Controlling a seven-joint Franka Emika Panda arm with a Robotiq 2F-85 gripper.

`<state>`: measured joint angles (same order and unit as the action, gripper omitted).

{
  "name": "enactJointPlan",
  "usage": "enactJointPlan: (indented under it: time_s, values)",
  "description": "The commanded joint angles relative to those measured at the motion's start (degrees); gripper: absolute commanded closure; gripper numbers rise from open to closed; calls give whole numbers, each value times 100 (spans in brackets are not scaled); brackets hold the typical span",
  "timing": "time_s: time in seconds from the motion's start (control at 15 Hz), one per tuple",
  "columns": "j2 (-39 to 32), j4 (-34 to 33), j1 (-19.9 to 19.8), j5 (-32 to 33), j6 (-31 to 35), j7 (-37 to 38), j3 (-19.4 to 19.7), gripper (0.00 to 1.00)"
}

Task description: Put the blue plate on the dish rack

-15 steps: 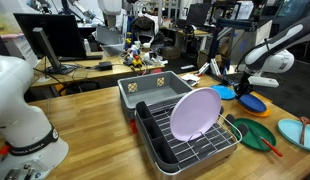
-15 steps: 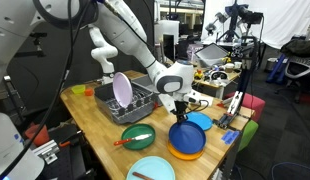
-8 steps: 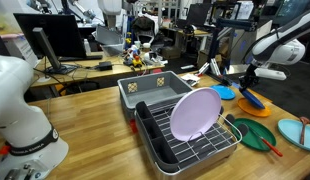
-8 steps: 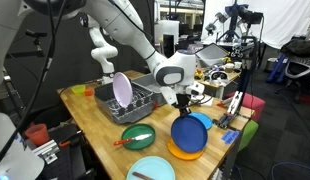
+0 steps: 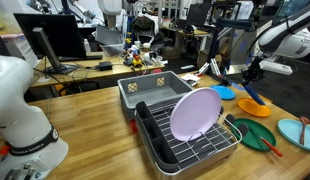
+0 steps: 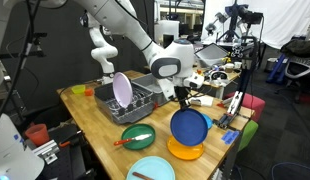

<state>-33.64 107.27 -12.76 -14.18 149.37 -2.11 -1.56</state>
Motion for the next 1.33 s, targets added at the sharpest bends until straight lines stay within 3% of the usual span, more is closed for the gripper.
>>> enactJointPlan:
  time_s: [0.0,0.2,0.4,0.73,0.87,1.27]
  values:
    - [503,520,-122,-368,343,-229,-164,98]
    - [970,851,-180,-736,471,-472,-377,98]
    - [1433,1148,-269,-1493,524,-1096,-755,98]
    - [2148,1500,-126,-3154,508,-2349,-1058,98]
    - [2356,1624,-255,-3848,546,-2794,-1337,98]
    - [2784,1880,-100,-5458,935,-3770,-1469,98]
